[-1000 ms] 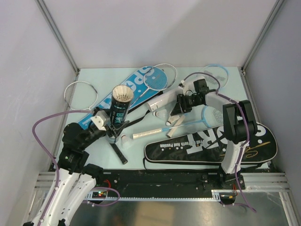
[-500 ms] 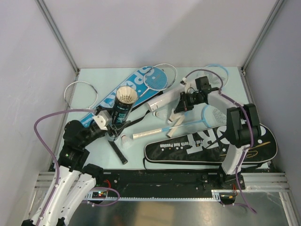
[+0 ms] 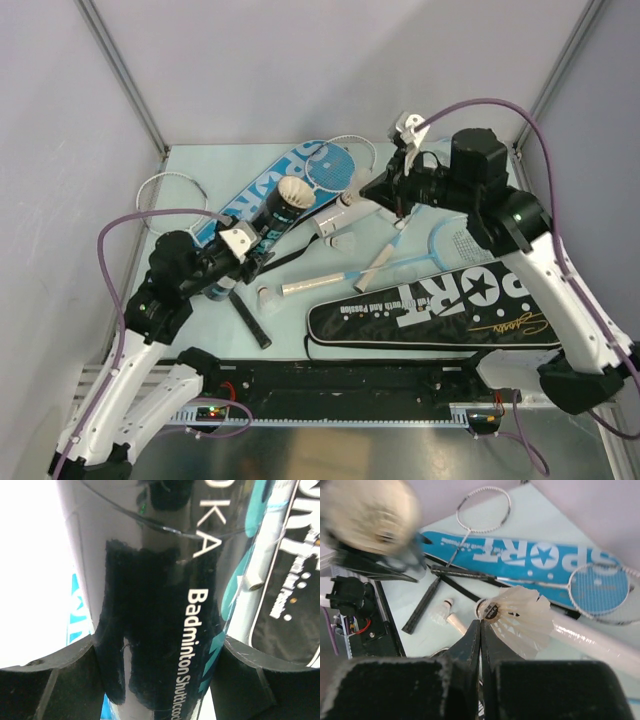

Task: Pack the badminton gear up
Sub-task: Pick up the shuttlecock at the center of the board, then place the shuttlecock at the shuttle tube.

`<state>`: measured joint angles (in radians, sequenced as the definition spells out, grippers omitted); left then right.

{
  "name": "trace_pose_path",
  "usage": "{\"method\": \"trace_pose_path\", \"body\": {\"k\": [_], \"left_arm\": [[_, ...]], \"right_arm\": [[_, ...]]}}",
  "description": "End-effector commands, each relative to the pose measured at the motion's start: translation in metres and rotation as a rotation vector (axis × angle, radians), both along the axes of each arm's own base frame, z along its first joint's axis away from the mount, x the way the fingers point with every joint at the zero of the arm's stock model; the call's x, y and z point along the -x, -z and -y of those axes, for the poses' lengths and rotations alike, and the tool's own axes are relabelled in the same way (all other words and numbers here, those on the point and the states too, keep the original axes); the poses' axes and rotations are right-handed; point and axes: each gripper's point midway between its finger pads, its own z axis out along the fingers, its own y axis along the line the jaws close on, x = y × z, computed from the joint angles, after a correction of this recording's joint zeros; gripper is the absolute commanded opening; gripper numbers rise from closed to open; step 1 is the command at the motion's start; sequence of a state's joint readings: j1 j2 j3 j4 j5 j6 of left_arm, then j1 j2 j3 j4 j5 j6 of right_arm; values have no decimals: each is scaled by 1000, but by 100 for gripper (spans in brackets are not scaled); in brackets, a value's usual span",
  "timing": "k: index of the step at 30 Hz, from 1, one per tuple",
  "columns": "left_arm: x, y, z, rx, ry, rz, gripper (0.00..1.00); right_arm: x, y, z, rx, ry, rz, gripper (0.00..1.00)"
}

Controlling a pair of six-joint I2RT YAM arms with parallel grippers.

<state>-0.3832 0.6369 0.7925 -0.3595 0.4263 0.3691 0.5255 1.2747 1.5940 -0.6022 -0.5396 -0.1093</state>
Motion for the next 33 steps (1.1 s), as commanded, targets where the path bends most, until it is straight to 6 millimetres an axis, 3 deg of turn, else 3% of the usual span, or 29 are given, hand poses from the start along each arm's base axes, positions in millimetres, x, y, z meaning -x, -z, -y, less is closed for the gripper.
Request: {"method": "trace_pose_path", "body": {"k": [1,5,11,19,33], "left_arm": [[-17,3,-27,-209,-125,48,55],[-19,8,-34,-301,-139,58,55],[-13,15,-30,-367,-69,116,56],[-7,11,-22,-373,-12,158,57],[3,1,-9,-337,71,192,57]], "right_arm": [[36,-45,3,45,23,193,0],[74,-75,-8,33,-30,349,0],[98,-90,-18,60,-49,446,0],[99,-90,-21,67,-32,477,0],[108,-67,-58,-101,-172,326,0]]}}
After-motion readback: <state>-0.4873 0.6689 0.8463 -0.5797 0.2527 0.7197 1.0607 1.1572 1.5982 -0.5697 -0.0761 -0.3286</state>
